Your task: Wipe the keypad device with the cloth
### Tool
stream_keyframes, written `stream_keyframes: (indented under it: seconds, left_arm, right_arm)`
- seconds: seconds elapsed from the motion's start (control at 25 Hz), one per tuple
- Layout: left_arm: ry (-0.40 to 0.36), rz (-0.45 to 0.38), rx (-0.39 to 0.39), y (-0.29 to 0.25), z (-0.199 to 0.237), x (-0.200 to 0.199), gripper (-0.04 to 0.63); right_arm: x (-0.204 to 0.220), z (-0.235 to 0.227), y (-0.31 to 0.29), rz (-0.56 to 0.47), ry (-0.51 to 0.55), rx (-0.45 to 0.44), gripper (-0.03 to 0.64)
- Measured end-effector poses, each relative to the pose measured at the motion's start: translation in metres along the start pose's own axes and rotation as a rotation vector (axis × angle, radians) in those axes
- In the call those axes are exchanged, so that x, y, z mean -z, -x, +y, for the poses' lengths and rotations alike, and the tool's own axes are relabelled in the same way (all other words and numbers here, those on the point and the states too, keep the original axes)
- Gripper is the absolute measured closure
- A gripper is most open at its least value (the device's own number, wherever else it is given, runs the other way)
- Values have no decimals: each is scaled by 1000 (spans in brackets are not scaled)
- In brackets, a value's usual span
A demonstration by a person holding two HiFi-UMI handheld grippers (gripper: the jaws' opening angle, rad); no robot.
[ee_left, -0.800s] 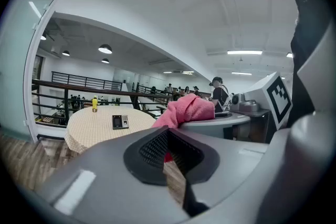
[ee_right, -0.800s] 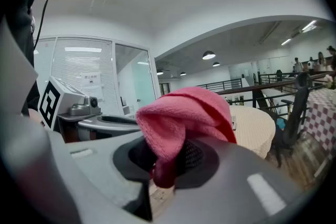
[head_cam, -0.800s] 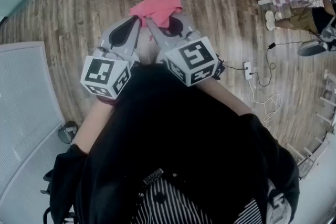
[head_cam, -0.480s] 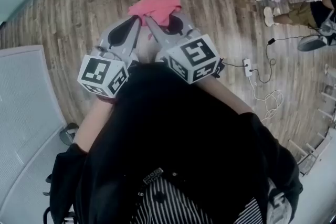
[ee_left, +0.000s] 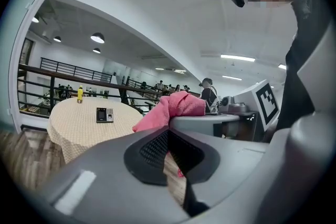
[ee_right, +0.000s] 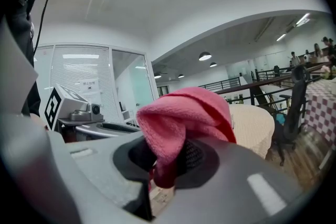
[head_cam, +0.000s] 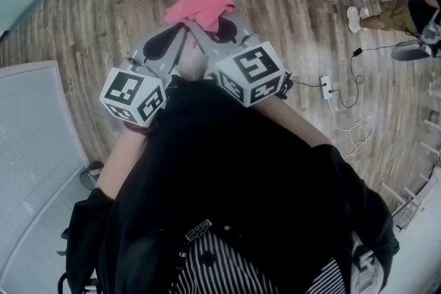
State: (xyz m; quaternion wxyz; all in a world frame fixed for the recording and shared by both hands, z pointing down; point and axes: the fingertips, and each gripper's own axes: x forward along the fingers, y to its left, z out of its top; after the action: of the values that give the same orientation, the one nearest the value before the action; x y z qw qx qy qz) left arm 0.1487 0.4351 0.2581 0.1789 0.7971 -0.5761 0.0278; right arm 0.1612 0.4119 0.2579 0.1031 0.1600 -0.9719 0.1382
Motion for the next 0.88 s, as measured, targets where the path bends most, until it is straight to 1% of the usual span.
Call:
stream_keyframes:
  seconds: [0.2, 0.4, 0.52, 0.6, 0.72, 0.88]
  left_arm:
    - [-4, -9, -44, 0, 0, 0, 591]
    - [19, -17, -85, -1, 15, -3, 591]
    - [-6, -29, -115, -15, 27, -16, 591]
    - [-19, -35, -110, -21, 32, -19, 591]
    - [-6, -54, -75, -24, 32, -22, 591]
    - [-16, -52, -24, -42, 33, -27, 591]
  right_arm:
    - [1, -1, -1, -2, -11, -31, 548]
    - [1, -5, -10, 6, -21, -54, 548]
    - [-5, -18, -20, 15, -20, -60, 548]
    - [-7, -20, -25, 19, -14, -58, 548]
    - [-8, -19, -24, 16, -8, -38, 548]
    - [-11, -37, -25, 15, -8, 5, 548]
